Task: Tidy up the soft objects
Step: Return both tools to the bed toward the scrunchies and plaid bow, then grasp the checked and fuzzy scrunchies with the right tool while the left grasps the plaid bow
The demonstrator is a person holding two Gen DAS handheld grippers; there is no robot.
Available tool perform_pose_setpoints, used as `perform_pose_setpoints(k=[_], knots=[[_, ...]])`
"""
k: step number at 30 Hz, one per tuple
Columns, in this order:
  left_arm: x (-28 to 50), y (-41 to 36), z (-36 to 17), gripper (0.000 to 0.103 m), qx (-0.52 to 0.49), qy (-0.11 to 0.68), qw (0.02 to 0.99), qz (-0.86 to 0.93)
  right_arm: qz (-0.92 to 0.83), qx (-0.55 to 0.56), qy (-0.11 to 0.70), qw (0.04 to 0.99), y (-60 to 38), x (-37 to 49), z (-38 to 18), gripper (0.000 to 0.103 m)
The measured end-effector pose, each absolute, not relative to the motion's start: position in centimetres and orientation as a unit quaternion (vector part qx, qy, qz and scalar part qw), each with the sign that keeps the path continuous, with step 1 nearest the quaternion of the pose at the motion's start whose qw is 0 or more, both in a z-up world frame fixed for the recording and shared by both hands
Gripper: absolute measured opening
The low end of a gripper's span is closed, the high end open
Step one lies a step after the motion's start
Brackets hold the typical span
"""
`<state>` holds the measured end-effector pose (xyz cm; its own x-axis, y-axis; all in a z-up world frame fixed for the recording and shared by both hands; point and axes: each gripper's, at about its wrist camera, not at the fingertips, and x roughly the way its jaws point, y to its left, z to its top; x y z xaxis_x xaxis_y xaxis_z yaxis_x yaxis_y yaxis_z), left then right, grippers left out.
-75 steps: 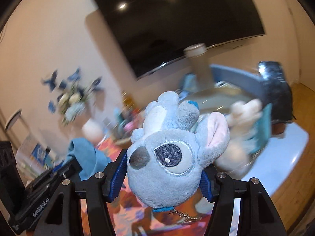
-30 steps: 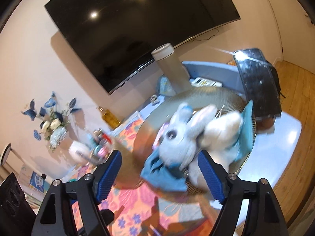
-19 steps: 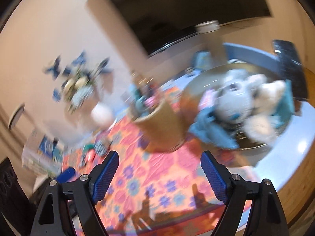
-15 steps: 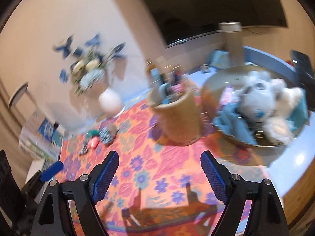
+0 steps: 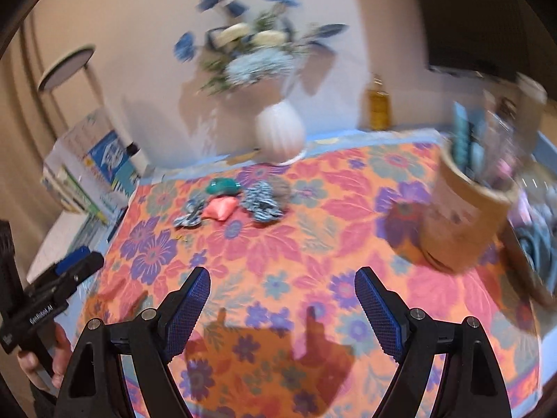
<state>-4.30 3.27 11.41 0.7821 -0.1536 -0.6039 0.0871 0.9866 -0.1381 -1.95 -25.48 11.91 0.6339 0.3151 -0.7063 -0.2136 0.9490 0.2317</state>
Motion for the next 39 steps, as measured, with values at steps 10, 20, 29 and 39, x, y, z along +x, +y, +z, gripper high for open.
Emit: perform_pose_setpoints(k=[10, 20, 29, 39], knots=[[-0.6, 3.4, 8.7, 0.077, -0.068, 0.353, 0.931, -0.063, 0.172, -0.021, 0.397, 0.901, -19.3, 1.5, 10.3, 0.084], [5.4, 3.1, 9.2, 0.077, -0.068, 0.373, 0.925, -0.029, 0.167, -0.038, 0.399, 0.901, -18.0, 6.7, 8.3, 0.084], [11.8, 2.9, 4.4, 0.077, -0.072, 0.388, 0.919, -0.006, 0.149, 0.025, 0.422, 0.894, -18.8, 12.9, 4.3, 0.084], [13.0, 3.2, 1.5, 0.077, -0.056, 0.427, 0.902, 0.022, 0.142, 0.018, 0.427, 0.893, -17.4, 14.7, 2.1, 0.083]])
